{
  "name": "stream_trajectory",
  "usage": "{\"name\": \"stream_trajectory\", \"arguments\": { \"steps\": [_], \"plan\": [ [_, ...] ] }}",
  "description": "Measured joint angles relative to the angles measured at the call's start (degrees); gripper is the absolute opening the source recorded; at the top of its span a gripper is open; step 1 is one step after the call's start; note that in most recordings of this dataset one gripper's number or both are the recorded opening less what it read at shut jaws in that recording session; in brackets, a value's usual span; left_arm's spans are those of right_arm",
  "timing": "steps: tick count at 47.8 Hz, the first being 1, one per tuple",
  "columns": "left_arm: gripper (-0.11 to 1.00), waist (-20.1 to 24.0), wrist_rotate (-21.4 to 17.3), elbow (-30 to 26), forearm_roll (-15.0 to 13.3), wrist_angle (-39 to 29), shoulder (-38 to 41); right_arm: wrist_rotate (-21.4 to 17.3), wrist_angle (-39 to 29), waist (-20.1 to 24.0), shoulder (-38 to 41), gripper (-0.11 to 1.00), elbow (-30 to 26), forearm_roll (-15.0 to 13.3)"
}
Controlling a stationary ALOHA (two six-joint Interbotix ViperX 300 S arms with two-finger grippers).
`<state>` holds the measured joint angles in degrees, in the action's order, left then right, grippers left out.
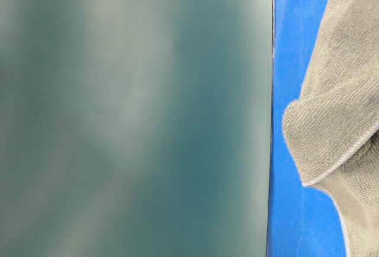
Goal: Fold a large towel.
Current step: 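Grasp the crumpled grey towel's ends with both grippers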
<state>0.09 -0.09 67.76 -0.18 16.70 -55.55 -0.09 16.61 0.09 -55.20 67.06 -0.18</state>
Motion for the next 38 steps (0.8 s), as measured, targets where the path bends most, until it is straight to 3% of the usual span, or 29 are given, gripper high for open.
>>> {"name": "stream_trajectory", "arguments": {
  "steps": [4, 13, 20, 29, 33, 38],
  "plan": [
    [0.00, 0.0, 1.1, -0.6, -1.4, -2.9, 0.7, -0.3, -0.9, 0.3, 0.4, 0.00, -0.1, 0.0],
    [0.00, 0.0, 4.0, -1.3, -2.2, -8.3, 4.0, -2.7, -12.7, 2.0, 4.0, 0.00, -2.9, 0.0],
    [0.00, 0.7, 6.6, -1.2, -2.3, -11.9, 8.3, -6.0, -19.2, 4.0, 8.6, 0.00, -4.1, 0.0],
    [0.02, 3.3, 11.1, -1.1, -2.3, -15.4, 16.4, -11.6, -22.6, 4.6, 16.8, 0.01, -4.4, 0.0],
    [0.16, 4.4, 12.8, -1.1, -2.3, -15.8, 20.7, -13.7, -24.2, 5.2, 20.8, 0.19, -5.0, 0.1],
    [0.48, 5.7, 14.0, -1.1, -2.3, -15.7, 25.8, -15.1, -26.2, 6.3, 26.2, 0.50, -6.4, 0.1]
  ]
}}
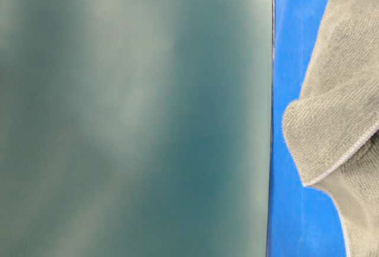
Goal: Fold a large towel.
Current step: 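Grasp the crumpled grey towel's ends with both grippers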
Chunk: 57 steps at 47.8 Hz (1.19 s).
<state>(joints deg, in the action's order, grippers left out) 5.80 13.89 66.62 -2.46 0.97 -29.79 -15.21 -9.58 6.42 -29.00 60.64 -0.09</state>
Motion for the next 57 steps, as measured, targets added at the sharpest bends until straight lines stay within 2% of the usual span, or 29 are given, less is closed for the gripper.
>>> {"name": "stream_trajectory", "arguments": {
  "steps": [2, 4, 8, 22, 36, 40, 43, 45, 52, 54, 57],
  "plan": [
    [0.61, 0.6, 0.3, 0.1, 0.0, 0.0, 2.0, -0.3, -0.6, 0.6, 2.4, 0.61, -0.8, 0.0],
    [0.72, 1.2, 0.3, 0.1, 0.0, 0.0, 3.9, -0.4, -1.0, 1.3, 4.6, 0.66, -1.5, 0.0],
    [0.86, 2.0, 0.3, 0.0, 0.0, 0.3, 7.1, -1.1, -1.2, 2.1, 9.2, 0.62, -3.4, 0.0],
    [0.84, 3.2, 0.4, 0.0, 0.0, 6.2, 19.2, -5.5, -1.3, 3.3, 23.3, 0.62, -9.0, 0.2],
    [0.83, 3.8, 0.1, -3.1, 0.0, 9.1, 26.3, -8.2, -0.9, 6.2, 29.2, 0.61, -12.6, 0.2],
    [0.75, 4.3, 0.1, -3.7, 0.0, 8.7, 27.2, -8.3, -0.7, 6.1, 30.6, 0.60, -12.7, 0.3],
    [0.62, 4.7, 0.0, -4.2, 0.0, 7.8, 27.4, -8.4, -0.7, 6.0, 30.9, 0.56, -12.9, 0.2],
    [0.51, 4.9, 0.1, -4.5, 0.0, 6.9, 27.5, -8.3, -0.7, 5.9, 31.0, 0.47, -13.0, 0.2],
    [0.11, 5.0, 0.0, -5.5, 0.1, 3.1, 27.4, -8.9, -1.1, 5.8, 31.2, 0.04, -13.4, 0.2],
    [0.04, 5.0, 0.0, -5.9, 0.1, 2.3, 27.2, -8.5, -1.7, 5.9, 30.9, 0.01, -13.4, 0.2],
    [0.02, 4.9, 0.0, -6.1, 0.1, 0.4, 26.0, -8.5, -2.9, 5.9, 29.7, 0.01, -13.5, 0.2]
  ]
}}
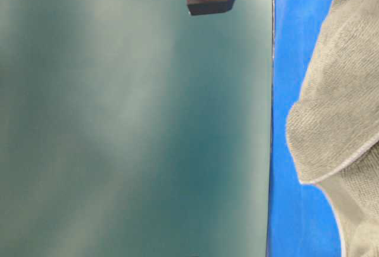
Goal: Fold a large towel.
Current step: 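Grasp the crumpled grey towel's ends with both grippers, then lift the grey towel with both grippers and shake it out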
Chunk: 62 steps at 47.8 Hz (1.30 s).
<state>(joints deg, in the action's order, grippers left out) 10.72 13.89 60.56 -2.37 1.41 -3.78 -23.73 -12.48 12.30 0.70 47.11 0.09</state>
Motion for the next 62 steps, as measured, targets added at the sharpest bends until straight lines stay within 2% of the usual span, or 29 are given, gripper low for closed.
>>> {"name": "stream_trajectory", "arguments": {
  "steps": [11, 15, 21, 28, 36, 42, 46, 51, 56, 62],
  "plan": [
    [0.02, -0.3, -1.7, -3.6, 0.4, -10.0, -10.8, 0.4, -4.7, 0.0, -11.8, 0.01, -0.3, -0.4],
    [0.02, -0.3, -3.1, -5.7, 0.6, -14.6, -16.4, 0.4, -5.6, -0.2, -16.9, 0.01, -0.3, -2.1],
    [0.02, -0.3, -6.6, -8.6, 0.6, -21.4, -24.8, 0.4, -6.1, -1.9, -25.8, 0.01, -0.2, -6.4],
    [0.02, -0.4, -9.7, -11.8, 0.6, -27.1, -32.3, 0.4, -6.1, -4.5, -34.9, 0.01, -0.7, -10.2],
    [0.02, -0.4, -12.7, -16.6, 0.7, -32.0, -38.6, 0.4, -6.0, -8.3, -42.2, 0.01, -2.0, -11.8],
    [0.02, -0.3, -14.4, -19.7, 0.9, -34.7, -39.2, 0.4, -5.4, -10.7, -44.9, 0.01, -3.0, -12.2],
    [0.02, 0.1, -16.8, -21.8, 1.4, -35.8, -38.6, 0.4, -5.8, -14.6, -45.8, 0.01, -4.1, -13.1],
    [0.02, 2.9, -21.4, -25.5, 1.6, -36.7, -38.8, 0.5, -7.9, -23.1, -47.2, 0.01, -6.3, -14.8],
    [0.02, 7.8, -26.5, -29.5, 1.7, -37.5, -38.0, 0.9, -11.2, -32.7, -47.9, 0.01, -9.4, -17.1],
    [0.02, 15.9, -28.6, -34.3, 1.7, -39.3, -34.7, 1.3, -14.1, -43.1, -47.7, 0.01, -13.4, -19.8]
  ]
}}
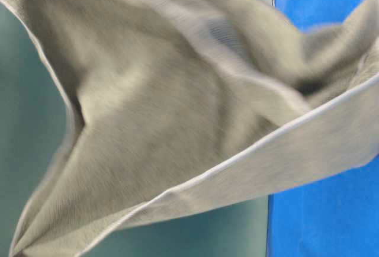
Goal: Fold a large towel.
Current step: 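Lift the grey towel with both grippers and shake it out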
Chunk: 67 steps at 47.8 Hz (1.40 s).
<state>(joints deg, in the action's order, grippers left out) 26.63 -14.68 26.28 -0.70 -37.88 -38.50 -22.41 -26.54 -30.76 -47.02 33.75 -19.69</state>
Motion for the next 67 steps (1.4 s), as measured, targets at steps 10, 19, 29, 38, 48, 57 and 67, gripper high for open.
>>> {"name": "stream_trajectory", "arguments": {
  "steps": [10, 19, 29, 38, 48, 57, 67],
  "plan": [
    [0.02, 9.5, -0.8, -7.6, 0.3, -2.9, 5.4, 2.3, -1.2, -7.3, 1.8, 0.01, -6.4, -2.2],
    [0.02, 8.8, -0.4, -13.1, -0.2, -7.5, 8.5, 2.8, -3.4, -6.9, 1.4, 0.01, -9.3, -1.8],
    [0.02, 3.9, 2.0, -18.1, -0.4, -15.6, 7.1, 2.8, -7.9, 1.1, -2.4, 0.01, -11.0, 3.5],
    [0.02, -3.3, 10.8, -25.0, -0.4, -25.8, 4.6, 2.6, -12.3, 13.4, -5.9, 0.01, -13.6, 12.1],
    [0.02, -10.6, 22.0, -33.9, -0.4, -37.4, 4.7, 2.0, -12.8, 25.4, -5.5, 0.01, -14.3, 19.4],
    [0.02, -17.0, 30.6, -42.5, -0.4, -47.1, 6.8, 1.9, -3.0, 34.5, -2.8, 0.01, -13.3, 22.9],
    [0.02, -22.5, 35.7, -46.4, -0.5, -51.0, 11.5, 1.9, 5.5, 40.1, 1.4, 0.01, -13.0, 21.4]
  ]
}}
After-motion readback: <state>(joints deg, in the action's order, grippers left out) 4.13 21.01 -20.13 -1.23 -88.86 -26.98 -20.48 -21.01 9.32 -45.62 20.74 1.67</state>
